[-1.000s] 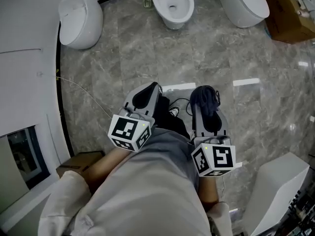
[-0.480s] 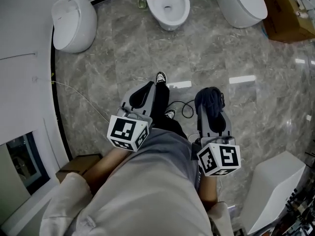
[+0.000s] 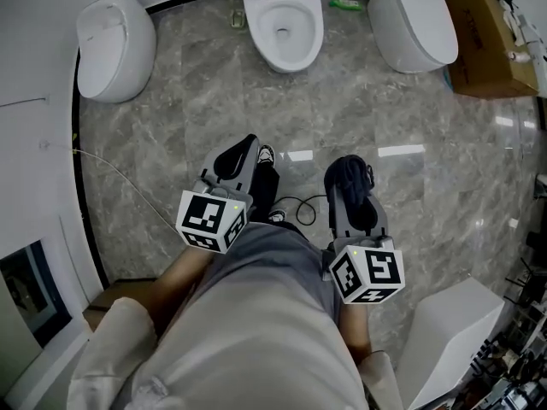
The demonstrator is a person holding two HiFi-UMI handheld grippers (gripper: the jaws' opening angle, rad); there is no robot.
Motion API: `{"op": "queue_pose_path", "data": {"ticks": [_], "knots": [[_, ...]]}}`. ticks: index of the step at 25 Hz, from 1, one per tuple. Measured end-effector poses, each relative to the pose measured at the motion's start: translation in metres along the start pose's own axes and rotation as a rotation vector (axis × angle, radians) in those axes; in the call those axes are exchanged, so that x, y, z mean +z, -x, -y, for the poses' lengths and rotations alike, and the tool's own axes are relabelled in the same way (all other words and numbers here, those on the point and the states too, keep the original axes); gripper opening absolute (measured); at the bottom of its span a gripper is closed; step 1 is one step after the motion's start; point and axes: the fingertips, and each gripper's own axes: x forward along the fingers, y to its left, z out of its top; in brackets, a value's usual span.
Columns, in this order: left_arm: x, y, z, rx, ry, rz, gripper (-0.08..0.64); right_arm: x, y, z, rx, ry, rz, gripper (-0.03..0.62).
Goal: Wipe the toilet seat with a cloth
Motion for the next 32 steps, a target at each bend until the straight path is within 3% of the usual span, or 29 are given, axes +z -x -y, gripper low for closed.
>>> {"op": "queue_pose_path", "data": {"ticks": [6,14,18,25,29,32], "knots": [[0.040,-0.042,-0.046,-0.002,-0.001,0.018,0.009,0.044,-0.056,-0.001,0.014,0.016,-0.014,0.095],[0.080,-0.099,-0.087,-0.076,0.003,0.024,0.009,0.107,-0.138,-0.014,0.098,0.002,0.007,0.101],[0.092,-0.117,-0.110,-0.058,0.008,0.016,0.009,0.131,-0.163,-0.020,0.118,0.003,0.028,0.103],[0.101,-0.133,-0.147,-0.012,0.096,0.034,0.009,0.148,-0.197,-0.018,0.112,0.030,-0.002,0.103],[0.109,-0.147,-0.162,0.021,0.185,0.068,0.009,0.160,-0.222,-0.016,0.141,0.055,-0.025,0.104],[0.118,-0.167,-0.170,0.046,0.193,0.076,0.009,0.177,-0.248,-0.007,0.163,0.069,-0.025,0.104]]}}
